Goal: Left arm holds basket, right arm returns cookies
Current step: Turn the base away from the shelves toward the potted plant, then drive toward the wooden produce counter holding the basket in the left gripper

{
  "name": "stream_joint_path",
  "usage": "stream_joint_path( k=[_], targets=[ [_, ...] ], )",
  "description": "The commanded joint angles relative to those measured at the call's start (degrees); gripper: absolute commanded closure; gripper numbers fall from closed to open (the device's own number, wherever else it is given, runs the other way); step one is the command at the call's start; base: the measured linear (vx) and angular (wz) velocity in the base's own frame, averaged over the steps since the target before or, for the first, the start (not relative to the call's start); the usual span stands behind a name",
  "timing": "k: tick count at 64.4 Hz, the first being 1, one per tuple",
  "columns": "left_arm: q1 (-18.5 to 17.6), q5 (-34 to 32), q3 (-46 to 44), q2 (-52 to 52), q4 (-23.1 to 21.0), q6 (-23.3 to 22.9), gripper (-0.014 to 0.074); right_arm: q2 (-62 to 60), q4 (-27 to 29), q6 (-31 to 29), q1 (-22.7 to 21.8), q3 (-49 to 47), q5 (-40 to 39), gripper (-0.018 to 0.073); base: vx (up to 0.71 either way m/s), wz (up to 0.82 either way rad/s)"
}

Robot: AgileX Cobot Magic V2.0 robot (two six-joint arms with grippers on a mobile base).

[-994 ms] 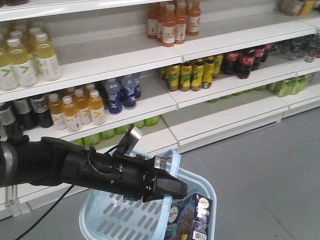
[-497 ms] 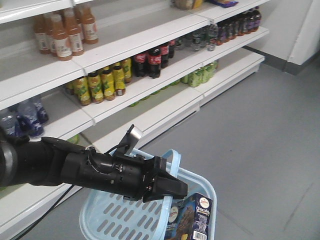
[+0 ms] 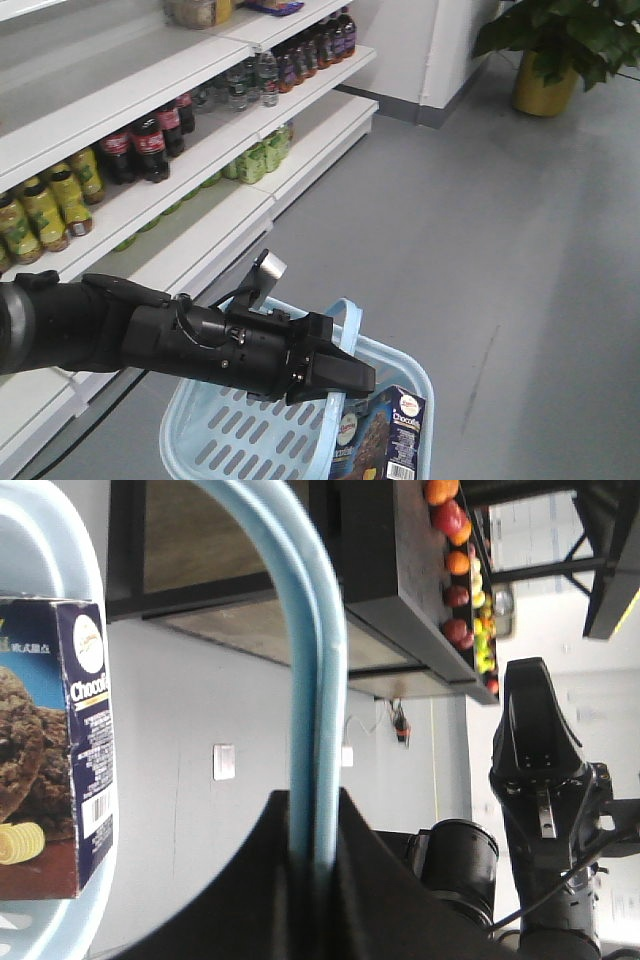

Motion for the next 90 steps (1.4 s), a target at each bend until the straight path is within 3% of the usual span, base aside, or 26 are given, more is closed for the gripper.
stream_joint_path(
  k=[1,53,90],
  targets=[
    [-0.1,4.1,-1.5,-3.1,-4.2,0.5,0.0603,-0.6,-0.2,-0.3,0.1,0.1,-4.2,0.0568,0.14,-0.53],
    [-0.1,4.1,-1.5,-3.1,-4.2,0.5,0.0603,-0.6,-0.2,-0.3,0.1,0.1,-4.2,0.0568,0.13,-0.49],
    [-0.1,4.1,-1.5,-3.1,-4.2,0.5,0.0603,-0.6,-0.2,-0.3,0.1,0.1,-4.2,0.0568,0.08,-0.28]
  ],
)
